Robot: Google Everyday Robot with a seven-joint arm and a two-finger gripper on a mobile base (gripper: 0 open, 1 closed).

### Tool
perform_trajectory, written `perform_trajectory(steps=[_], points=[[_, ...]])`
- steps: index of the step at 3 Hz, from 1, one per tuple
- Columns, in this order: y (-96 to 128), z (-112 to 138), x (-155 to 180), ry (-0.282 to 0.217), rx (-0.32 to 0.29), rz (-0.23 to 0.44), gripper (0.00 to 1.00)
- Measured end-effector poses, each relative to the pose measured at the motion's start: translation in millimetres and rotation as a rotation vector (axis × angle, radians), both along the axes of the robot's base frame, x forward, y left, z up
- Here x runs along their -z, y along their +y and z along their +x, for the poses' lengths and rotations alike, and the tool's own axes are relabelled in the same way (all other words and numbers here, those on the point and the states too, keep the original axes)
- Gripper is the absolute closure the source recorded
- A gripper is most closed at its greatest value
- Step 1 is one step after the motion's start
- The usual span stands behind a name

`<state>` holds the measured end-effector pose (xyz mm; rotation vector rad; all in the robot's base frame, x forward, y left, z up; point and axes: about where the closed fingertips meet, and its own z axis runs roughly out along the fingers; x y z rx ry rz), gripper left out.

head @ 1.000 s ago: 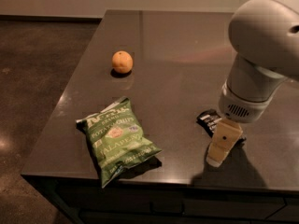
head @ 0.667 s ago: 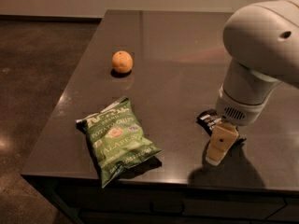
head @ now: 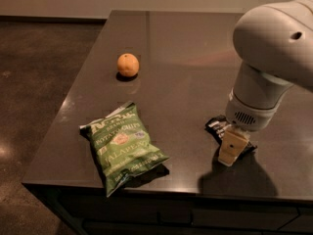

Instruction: Move rxbar chocolate near orange

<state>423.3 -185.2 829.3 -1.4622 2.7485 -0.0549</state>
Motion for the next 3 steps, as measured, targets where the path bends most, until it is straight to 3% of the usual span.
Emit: perform_trajectory(steps=[1,2,3], points=[[0.0,0.0,-5.2,0.000,0.000,0.000,0.92],[3.8,14.0,-17.4,0.007,0.017,0.036,1.00],[14.7,54.4,-33.3,0.015,0.053,0.120,1.00]])
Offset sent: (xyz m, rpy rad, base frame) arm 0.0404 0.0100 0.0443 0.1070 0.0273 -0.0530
